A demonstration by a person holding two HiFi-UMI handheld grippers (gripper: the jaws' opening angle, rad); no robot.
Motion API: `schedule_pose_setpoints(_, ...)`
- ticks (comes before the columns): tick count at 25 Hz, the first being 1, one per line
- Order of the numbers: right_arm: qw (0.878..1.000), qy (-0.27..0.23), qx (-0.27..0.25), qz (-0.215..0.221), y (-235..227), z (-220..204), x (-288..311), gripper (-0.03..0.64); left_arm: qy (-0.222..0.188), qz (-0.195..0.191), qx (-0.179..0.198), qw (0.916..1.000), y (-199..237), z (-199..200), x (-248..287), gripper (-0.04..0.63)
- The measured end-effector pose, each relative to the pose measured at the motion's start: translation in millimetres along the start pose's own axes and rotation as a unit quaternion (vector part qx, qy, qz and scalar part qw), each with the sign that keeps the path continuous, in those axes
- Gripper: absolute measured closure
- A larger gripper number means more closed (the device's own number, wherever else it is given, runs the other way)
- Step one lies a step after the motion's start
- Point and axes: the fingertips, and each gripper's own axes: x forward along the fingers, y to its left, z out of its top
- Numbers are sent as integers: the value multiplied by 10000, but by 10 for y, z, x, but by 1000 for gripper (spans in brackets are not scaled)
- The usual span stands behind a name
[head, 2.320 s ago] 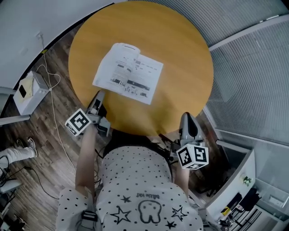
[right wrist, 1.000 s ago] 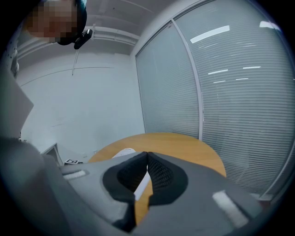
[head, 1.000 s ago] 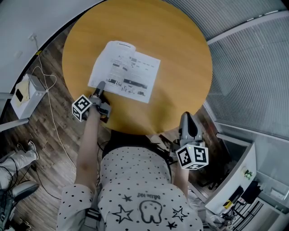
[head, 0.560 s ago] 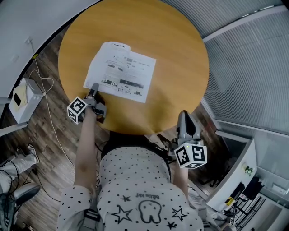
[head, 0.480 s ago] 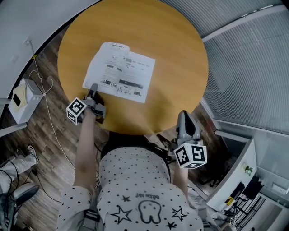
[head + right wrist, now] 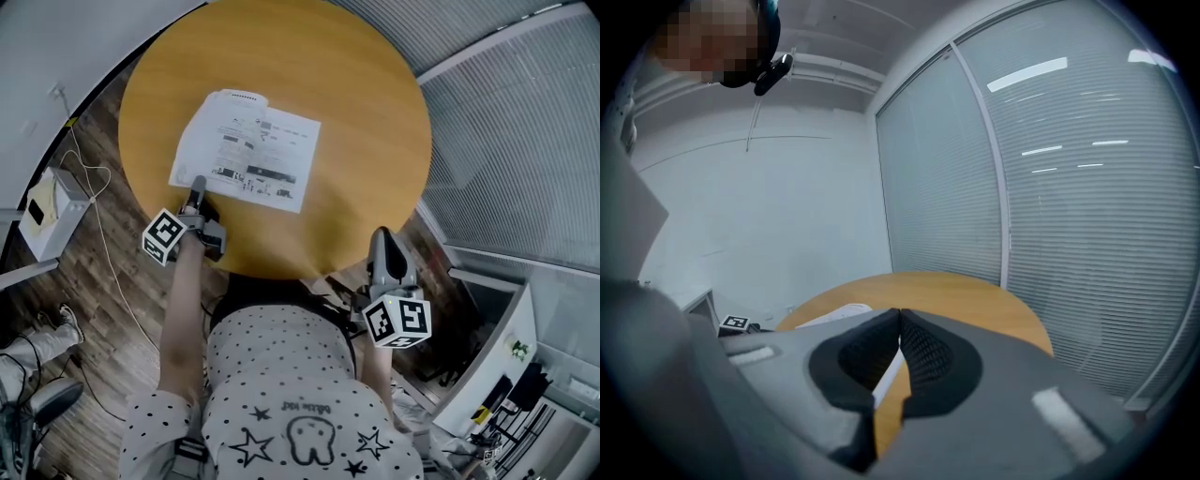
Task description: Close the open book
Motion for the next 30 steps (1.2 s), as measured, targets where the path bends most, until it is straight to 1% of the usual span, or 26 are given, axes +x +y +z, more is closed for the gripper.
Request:
schedule_pose_setpoints(4, 10000, -12, -2, -32, -20, -6, -34, 614, 19, -93, 228, 9997, -82, -38, -8, 558)
schedule_pose_setpoints(7, 10000, -13, 3, -43, -32, -17, -47, 614, 78, -138, 315, 9994, -111, -51, -4, 560)
schedule_pose_setpoints(11, 10000, -22, 24, -38, -38, -33, -69, 614, 144, -84, 547, 9984, -144, -65, -12, 560)
schedule_pose_setpoints(15, 10000, -55, 18, -5, -40, -9, -72, 614, 163, -47, 651, 9977, -180, -72, -18, 560)
schedule_pose_setpoints(19, 10000, -68, 55, -31, -62, -3, -79, 614, 208, -11, 881, 9959, -230, -100, -24, 560)
schedule_pose_setpoints(25, 9999, -121, 86, -50, -64, 13, -65, 614, 172, -70, 921, 9956, -266, -119, -38, 563)
schedule_pose_setpoints(30, 9998, -158, 94, -99, -128, 37, -78, 614, 224, -39, 1203, 9925, -334, -158, -39, 563)
